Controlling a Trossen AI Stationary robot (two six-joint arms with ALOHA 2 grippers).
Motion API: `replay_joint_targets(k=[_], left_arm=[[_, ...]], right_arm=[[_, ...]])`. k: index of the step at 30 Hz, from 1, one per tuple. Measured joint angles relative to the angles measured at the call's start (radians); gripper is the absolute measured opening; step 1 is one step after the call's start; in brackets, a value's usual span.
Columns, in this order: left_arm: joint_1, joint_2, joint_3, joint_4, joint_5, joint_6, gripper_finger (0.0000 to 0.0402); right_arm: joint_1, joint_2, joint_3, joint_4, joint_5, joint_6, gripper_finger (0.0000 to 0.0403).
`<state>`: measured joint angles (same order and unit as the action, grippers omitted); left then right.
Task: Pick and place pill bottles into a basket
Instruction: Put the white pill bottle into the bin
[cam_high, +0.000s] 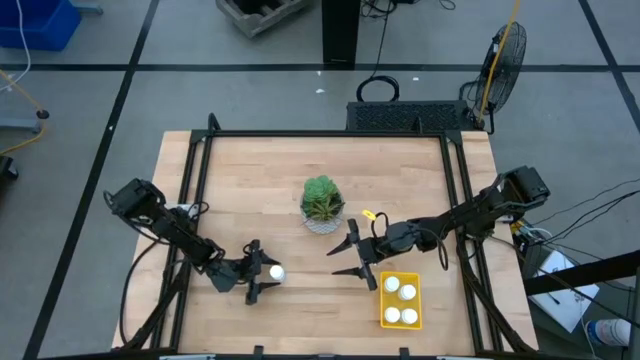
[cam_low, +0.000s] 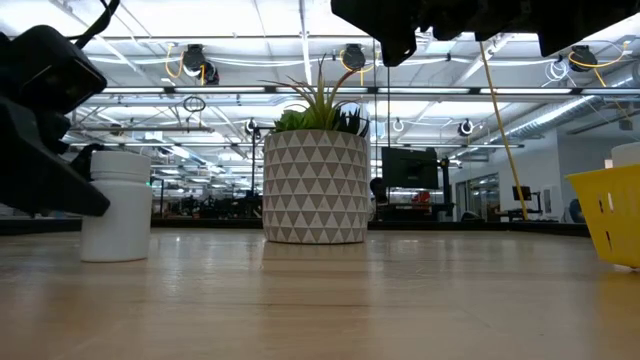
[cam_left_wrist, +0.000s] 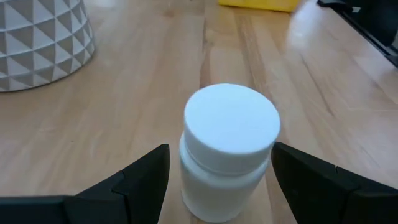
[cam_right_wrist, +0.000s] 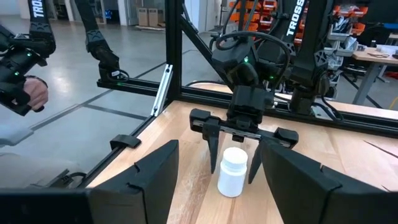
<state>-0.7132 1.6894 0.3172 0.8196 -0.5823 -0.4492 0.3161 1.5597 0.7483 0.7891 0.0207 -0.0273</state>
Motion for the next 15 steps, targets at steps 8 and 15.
replay_joint_targets(k=[8,15], left_arm=[[0.003,0.079,0.039,0.02,0.061,0.023,0.0282],[0.014,0.148,0.07,0.025,0.058,0.037,0.0282]], right_arm=[[0.0,0.0,0.0,0.0,0.0,-0.001,0.0222],[0.0,0.0,0.0,0.0,0.0,0.006,0.0222]])
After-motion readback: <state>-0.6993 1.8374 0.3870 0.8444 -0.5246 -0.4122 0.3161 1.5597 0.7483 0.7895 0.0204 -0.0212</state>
